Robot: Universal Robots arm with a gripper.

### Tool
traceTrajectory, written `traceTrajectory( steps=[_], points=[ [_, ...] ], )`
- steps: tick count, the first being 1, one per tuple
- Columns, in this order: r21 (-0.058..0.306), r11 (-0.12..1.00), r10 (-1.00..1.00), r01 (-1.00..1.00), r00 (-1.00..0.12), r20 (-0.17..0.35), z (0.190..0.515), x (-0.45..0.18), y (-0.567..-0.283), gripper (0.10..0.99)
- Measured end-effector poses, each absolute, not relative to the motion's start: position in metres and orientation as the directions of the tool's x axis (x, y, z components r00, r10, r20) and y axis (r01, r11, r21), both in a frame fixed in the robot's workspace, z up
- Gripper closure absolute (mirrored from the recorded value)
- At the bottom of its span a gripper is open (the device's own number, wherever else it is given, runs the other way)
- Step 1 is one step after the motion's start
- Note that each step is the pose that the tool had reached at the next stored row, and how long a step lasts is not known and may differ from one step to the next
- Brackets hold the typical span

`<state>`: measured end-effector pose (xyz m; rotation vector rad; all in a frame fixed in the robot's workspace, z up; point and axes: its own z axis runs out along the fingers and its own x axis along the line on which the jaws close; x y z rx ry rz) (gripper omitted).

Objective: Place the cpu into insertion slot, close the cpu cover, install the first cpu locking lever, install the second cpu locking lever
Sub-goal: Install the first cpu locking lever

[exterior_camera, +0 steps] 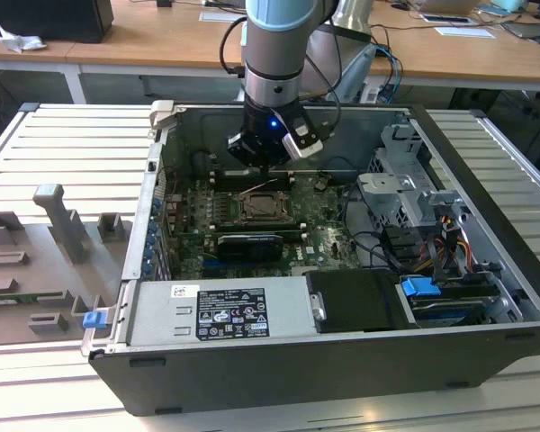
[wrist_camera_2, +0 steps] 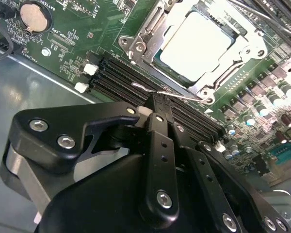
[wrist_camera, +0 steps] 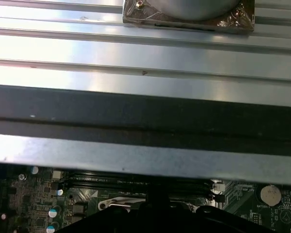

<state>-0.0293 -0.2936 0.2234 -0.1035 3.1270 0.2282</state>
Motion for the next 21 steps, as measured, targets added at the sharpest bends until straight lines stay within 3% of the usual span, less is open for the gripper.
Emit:
traceTrajectory(
  steps=[21],
  points=[
    [0.138, 0.988, -0.065, -0.066, -0.998, -0.009, 0.211, -0.018, -0.294, 0.980]
  ],
)
